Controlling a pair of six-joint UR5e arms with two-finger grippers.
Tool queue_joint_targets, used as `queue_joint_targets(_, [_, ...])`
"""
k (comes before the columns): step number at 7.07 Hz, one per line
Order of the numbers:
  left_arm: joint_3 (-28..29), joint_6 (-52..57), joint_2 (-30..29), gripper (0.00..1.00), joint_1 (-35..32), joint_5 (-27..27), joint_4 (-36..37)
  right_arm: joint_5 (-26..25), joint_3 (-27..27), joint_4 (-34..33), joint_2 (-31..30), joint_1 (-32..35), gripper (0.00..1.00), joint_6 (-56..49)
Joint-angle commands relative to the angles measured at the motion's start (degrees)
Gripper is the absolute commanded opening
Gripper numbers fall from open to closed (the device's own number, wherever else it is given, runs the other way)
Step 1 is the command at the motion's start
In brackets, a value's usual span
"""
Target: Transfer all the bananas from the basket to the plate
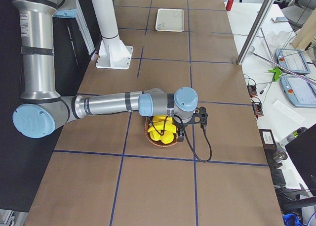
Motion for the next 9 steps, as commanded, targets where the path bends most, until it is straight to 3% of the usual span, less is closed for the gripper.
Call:
queue_joint_targets(1, [-0.14, -0.06, 0.12, 1.0, -0.06, -0.02, -0.1, -4.41, 8.97, 0.13, -1.58, -5.59, 0.99, 9.23])
queue_joint_targets(2, [-0.06, -0.06, 0.12, 1.0, -0.06, -0.02, -0.1, -9.23, 10.31, 4.57, -5.86, -10.23, 0.99, 9.43])
queue_joint_targets(4, [-0.06, -0.15, 0.12, 1.0, -0.06, -0.11, -0.1, -11.66, 9.28, 17.93, -12.47, -16.31, 0.99, 14.59])
queue_joint_targets(5, [0.03, -0.15, 0.12, 1.0, -0.06, -0.11, -0.1, -11.74, 6.23, 19.28, -12.84, -18.51, 0.97, 14.35])
queue_joint_targets(9, [0.38, -0.06, 0.12, 1.0, -0.06, -0.11, -0.1, -11.92, 3.65, 19.29, -12.32, -21.96, 0.97, 13.56])
